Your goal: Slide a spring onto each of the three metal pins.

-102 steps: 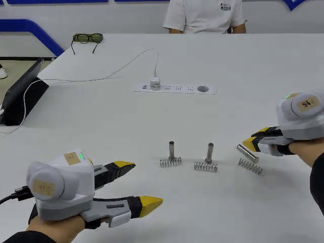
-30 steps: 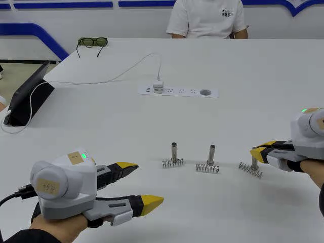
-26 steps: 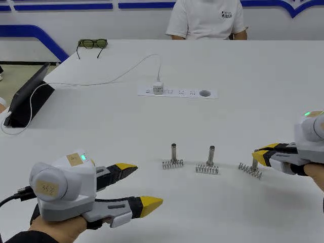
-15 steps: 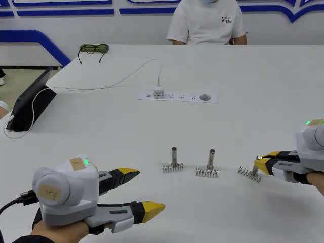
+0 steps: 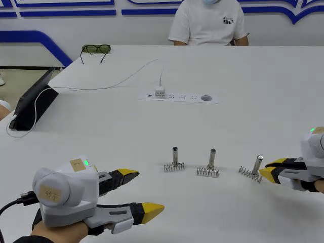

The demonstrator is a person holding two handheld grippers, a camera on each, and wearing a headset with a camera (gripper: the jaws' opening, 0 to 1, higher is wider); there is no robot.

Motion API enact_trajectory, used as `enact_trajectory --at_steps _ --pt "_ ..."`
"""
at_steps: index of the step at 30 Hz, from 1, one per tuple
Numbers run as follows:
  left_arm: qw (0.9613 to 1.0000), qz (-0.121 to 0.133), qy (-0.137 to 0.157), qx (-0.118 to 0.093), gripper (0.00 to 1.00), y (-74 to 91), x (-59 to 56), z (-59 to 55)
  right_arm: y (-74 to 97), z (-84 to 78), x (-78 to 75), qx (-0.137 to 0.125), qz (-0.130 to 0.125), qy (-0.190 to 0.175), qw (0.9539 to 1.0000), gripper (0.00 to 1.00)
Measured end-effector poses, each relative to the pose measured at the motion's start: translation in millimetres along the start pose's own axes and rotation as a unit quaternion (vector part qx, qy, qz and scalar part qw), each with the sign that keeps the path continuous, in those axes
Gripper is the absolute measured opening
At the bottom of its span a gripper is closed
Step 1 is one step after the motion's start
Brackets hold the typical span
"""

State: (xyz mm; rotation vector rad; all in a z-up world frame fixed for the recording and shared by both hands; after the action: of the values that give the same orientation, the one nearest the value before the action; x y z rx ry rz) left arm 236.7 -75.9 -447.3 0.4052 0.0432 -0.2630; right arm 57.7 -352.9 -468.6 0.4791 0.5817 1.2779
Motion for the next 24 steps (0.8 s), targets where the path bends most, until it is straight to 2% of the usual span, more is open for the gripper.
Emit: enact_trajectory --at_steps 7,17,24 --pt "1.0 -0.006 -0.002 0.003 0.59 -3.4 -1.8 -0.2 -8.7 -4.8 6.3 0.011 0.019 0.04 0.9989 0.15" --pt "1.0 -0.007 0.001 0.005 0.58 -4.4 -1.4 -2.1 -21.4 -11.6 6.3 0.027 0.036 0.05 0.9977 0.14" --pt "0.9999 -0.012 0.001 0.008 0.58 -7.6 -3.6 -2.7 -21.7 -11.2 8.9 0.024 0.043 0.043 0.9979 0.12"
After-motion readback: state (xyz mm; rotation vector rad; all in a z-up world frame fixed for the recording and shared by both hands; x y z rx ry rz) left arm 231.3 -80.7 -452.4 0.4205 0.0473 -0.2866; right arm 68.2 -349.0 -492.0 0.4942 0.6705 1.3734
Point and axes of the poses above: the centre of the closed fingertips' face, and the gripper's own axes: y roughly backward along the fingers, x roughly to its left, z roughly out of its top, the point moved 7 cm from there along y, roughly backward along the fingers, and after that the axes turned 8 degrees about -z, right-handed, at the moved point
